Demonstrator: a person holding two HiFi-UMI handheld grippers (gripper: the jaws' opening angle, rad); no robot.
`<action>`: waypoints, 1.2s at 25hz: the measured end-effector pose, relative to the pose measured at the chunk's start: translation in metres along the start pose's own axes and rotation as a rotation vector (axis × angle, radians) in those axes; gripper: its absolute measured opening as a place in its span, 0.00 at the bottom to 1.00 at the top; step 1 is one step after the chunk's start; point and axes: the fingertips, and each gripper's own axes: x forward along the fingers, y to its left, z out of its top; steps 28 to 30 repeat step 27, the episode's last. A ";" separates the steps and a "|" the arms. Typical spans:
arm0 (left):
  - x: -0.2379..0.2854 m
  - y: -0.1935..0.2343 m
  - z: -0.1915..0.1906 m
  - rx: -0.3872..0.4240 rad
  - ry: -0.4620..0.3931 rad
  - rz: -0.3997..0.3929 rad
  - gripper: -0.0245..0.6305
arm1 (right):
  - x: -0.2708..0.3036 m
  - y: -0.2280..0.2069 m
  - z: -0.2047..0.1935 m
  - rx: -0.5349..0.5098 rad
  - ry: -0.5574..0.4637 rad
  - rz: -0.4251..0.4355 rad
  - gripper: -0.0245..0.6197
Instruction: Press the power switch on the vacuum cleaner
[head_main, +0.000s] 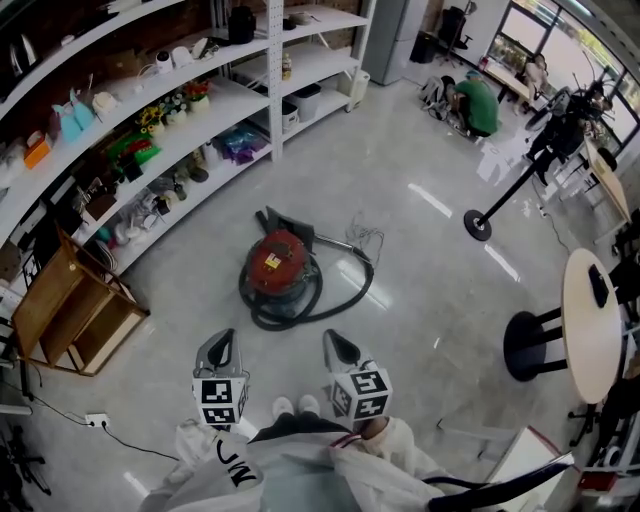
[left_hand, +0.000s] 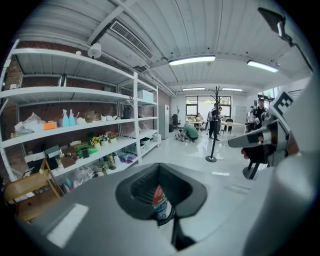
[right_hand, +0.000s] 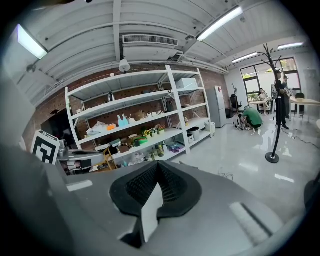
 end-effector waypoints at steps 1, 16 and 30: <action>0.001 -0.001 0.001 0.002 -0.002 0.000 0.04 | 0.000 -0.001 0.002 -0.007 -0.005 0.000 0.04; 0.014 -0.009 0.019 0.022 -0.028 0.000 0.04 | 0.005 -0.010 0.024 -0.029 -0.045 0.013 0.04; 0.013 -0.007 0.013 0.021 -0.015 0.005 0.04 | 0.007 -0.008 0.020 -0.024 -0.038 0.019 0.04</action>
